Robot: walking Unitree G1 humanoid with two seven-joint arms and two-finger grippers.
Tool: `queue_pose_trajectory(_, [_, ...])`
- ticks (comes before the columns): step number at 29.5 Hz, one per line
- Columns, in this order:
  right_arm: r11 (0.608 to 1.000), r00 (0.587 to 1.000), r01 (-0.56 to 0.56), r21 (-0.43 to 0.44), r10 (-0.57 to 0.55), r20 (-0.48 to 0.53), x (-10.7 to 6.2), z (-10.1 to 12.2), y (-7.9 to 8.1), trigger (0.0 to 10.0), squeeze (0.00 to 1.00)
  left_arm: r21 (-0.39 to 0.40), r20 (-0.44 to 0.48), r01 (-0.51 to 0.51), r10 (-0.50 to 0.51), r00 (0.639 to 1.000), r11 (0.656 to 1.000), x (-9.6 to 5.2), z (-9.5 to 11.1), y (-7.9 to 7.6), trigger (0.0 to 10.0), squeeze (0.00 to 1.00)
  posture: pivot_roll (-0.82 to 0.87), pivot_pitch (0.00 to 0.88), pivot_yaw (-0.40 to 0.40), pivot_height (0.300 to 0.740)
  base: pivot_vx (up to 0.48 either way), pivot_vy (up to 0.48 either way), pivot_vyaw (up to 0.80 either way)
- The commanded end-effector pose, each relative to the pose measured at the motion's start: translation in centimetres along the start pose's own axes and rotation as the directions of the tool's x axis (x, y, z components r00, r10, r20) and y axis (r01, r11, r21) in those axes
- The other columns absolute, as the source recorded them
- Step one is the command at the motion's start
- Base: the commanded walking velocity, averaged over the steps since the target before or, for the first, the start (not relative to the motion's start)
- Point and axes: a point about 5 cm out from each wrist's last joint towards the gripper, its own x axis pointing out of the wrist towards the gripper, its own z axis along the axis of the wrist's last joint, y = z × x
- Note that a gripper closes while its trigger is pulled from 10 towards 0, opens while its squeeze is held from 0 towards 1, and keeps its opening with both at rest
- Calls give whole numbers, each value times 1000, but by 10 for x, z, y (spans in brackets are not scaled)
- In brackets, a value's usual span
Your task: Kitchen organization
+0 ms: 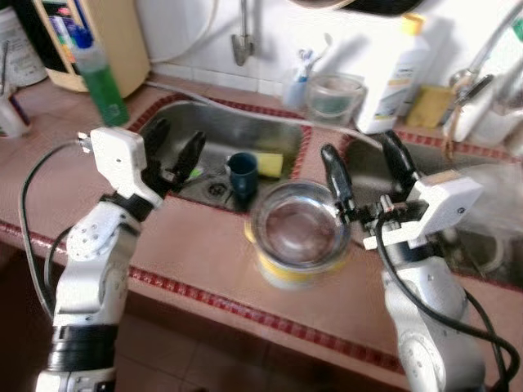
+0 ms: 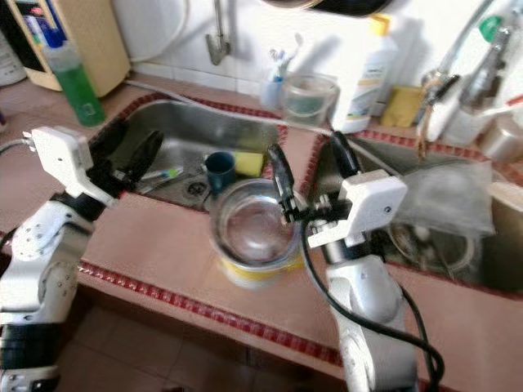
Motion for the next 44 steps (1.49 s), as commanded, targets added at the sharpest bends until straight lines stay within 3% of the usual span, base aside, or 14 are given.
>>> queue_pose_trajectory(1, [1000,1000,-12,18,12,6,0,2,5,10000,0,21,-10,17,-17,1000,1000,-7,2,4,10000,0,-138,138,27,740,0,0,0])
queue_pose_trajectory(7, [1000,999,-4,7,4,-41,-13,0,1,10000,0,28,-69,161,-158,985,987,-23,-1,-5,10000,0,-152,153,34,740,0,0,0])
queue_pose_trajectory(13, [1000,995,4,-3,-5,-96,-19,-5,-5,10000,0,9,-84,227,-226,971,974,-30,4,-13,10000,0,-154,161,39,740,0,0,0])
queue_pose_trajectory(25, [998,971,22,-53,-34,-235,-22,-23,-23,10000,0,-55,-83,387,-390,917,921,-42,16,-52,10000,0,-133,181,24,740,0,0,0])
queue_pose_trajectory(33, [998,956,-34,-53,16,-293,-19,-30,-29,10000,0,-63,-85,422,-426,901,905,-46,19,-62,10000,0,-120,182,11,740,0,0,0])
queue_pose_trajectory(44, [985,931,-166,37,169,-324,-13,-30,-31,10000,0,-64,-75,452,-456,887,890,-49,27,-75,10000,0,-113,176,-15,740,0,0,0])
